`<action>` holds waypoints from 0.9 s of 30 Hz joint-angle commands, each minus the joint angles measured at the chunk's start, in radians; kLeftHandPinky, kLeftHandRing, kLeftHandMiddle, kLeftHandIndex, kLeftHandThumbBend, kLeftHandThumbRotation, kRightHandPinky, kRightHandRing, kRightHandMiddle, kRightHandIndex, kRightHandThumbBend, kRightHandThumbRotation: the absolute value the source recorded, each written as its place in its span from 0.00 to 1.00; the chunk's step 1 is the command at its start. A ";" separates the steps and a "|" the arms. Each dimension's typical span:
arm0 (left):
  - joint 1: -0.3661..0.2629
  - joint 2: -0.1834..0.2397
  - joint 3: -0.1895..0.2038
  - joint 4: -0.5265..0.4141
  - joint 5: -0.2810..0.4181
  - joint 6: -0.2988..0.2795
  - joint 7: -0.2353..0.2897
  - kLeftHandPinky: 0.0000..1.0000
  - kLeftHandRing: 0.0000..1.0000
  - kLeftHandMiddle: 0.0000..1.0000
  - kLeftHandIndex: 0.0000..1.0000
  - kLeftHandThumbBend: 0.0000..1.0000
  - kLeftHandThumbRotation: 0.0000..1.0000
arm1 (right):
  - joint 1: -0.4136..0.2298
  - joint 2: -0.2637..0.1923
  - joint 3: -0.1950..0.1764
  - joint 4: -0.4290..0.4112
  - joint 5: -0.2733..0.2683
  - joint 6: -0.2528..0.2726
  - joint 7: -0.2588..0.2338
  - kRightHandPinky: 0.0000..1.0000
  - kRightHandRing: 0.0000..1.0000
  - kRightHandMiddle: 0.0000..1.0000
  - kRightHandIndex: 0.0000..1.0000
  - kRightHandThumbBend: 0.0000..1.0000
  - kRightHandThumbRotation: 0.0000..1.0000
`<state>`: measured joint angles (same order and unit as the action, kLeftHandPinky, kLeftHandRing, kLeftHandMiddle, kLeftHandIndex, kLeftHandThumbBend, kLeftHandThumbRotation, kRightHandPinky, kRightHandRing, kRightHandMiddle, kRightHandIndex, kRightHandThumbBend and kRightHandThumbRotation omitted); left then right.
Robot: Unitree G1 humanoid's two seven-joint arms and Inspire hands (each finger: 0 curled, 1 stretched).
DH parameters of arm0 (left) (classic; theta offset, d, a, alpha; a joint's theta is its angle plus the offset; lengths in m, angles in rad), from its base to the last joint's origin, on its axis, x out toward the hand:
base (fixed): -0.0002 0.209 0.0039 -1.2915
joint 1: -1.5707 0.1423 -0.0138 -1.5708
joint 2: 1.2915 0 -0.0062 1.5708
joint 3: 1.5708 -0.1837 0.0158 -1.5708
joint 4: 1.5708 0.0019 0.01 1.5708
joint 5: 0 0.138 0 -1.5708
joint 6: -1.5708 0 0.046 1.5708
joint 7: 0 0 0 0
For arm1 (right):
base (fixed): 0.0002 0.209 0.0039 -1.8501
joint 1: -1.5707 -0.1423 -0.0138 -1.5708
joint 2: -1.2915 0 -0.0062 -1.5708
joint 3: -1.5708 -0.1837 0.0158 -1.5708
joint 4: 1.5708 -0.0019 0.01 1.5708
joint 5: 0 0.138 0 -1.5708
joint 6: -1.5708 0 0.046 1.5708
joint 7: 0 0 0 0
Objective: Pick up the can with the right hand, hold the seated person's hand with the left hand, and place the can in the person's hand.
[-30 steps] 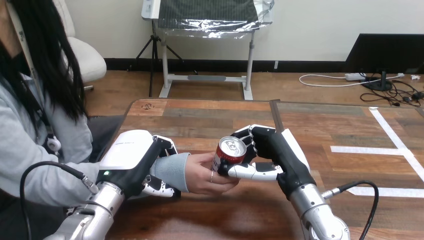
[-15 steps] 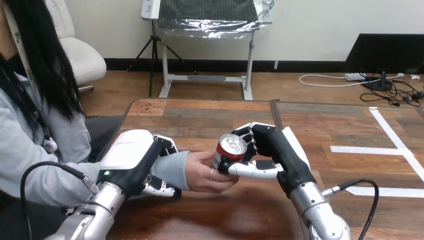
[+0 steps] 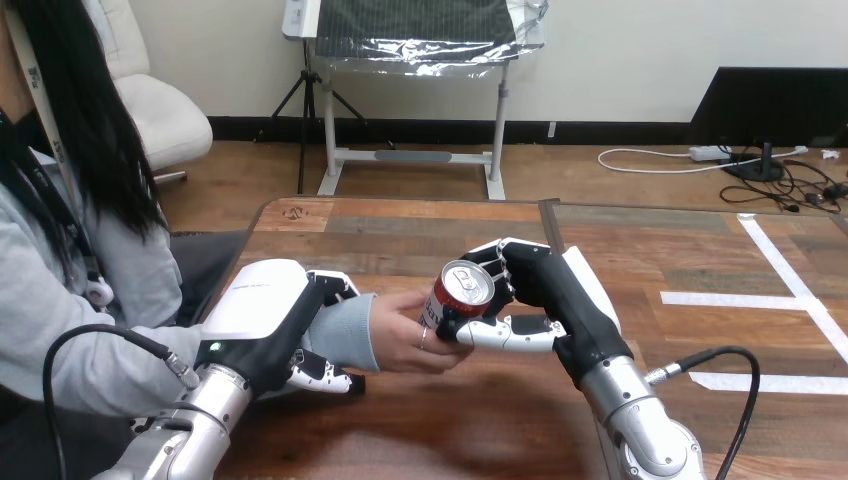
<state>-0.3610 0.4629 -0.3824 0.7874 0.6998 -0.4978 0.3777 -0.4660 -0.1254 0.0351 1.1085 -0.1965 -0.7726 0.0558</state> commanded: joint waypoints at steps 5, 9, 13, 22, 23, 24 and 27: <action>-0.059 -0.004 0.003 0.023 0.000 -0.023 0.022 0.57 0.63 0.70 0.75 0.97 0.17 | -0.067 -0.024 0.019 -0.025 -0.025 0.017 -0.014 0.73 0.74 0.78 0.79 0.89 0.17; -0.061 -0.006 0.001 0.043 0.002 -0.027 0.028 0.62 0.68 0.75 0.81 0.99 0.22 | -0.066 -0.028 0.021 -0.030 -0.035 0.029 -0.021 0.78 0.79 0.82 0.84 0.92 0.24; -0.060 -0.008 -0.001 0.057 0.008 -0.032 0.041 0.67 0.73 0.79 0.85 1.00 0.27 | -0.063 -0.029 0.019 -0.034 -0.034 0.036 -0.014 0.79 0.81 0.84 0.86 0.94 0.29; -0.056 -0.019 -0.005 0.090 0.015 -0.043 0.073 0.82 0.85 0.86 0.92 1.00 0.35 | -0.058 -0.038 0.023 -0.039 -0.035 0.043 -0.018 0.83 0.84 0.85 0.88 0.96 0.37; -0.056 -0.019 -0.005 0.092 0.015 -0.044 0.074 0.83 0.86 0.87 0.93 1.00 0.36 | -0.058 -0.039 0.024 -0.039 -0.035 0.043 -0.019 0.83 0.84 0.85 0.88 0.96 0.38; -0.055 -0.019 -0.007 0.096 0.018 -0.047 0.081 0.84 0.87 0.88 0.94 1.00 0.36 | -0.057 -0.040 0.025 -0.040 -0.036 0.043 -0.019 0.83 0.84 0.85 0.89 0.96 0.38; -0.054 -0.019 -0.010 0.105 0.021 -0.054 0.095 0.87 0.89 0.90 0.95 1.00 0.38 | -0.056 -0.040 0.024 -0.040 -0.033 0.044 -0.017 0.85 0.85 0.85 0.89 0.96 0.40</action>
<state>-0.3619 0.4518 -0.3870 0.8774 0.7168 -0.5334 0.4348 -0.4668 -0.1380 0.0630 1.1084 -0.2354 -0.7307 0.0506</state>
